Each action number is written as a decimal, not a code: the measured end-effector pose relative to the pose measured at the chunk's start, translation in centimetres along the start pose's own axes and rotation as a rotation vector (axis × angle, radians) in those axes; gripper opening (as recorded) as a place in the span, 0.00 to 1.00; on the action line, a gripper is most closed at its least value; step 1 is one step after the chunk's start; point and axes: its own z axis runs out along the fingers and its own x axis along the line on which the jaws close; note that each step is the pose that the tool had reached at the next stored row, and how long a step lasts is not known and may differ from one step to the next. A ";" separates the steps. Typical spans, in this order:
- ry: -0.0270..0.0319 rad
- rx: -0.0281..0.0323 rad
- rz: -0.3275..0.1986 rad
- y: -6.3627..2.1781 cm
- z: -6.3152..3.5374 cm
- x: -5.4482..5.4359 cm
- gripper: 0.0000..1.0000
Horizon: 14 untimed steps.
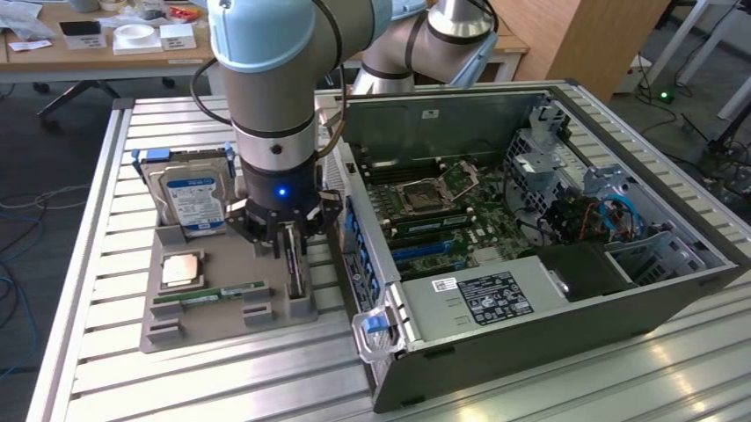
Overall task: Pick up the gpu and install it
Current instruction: 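Pick up the gpu and move the gpu toward the slot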
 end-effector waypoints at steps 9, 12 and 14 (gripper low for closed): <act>0.0000 0.0000 0.000 0.00 0.00 0.0 0.40; 0.0000 0.0000 0.000 0.00 0.00 0.0 0.33; 0.0000 0.0000 0.000 0.00 0.00 0.0 0.33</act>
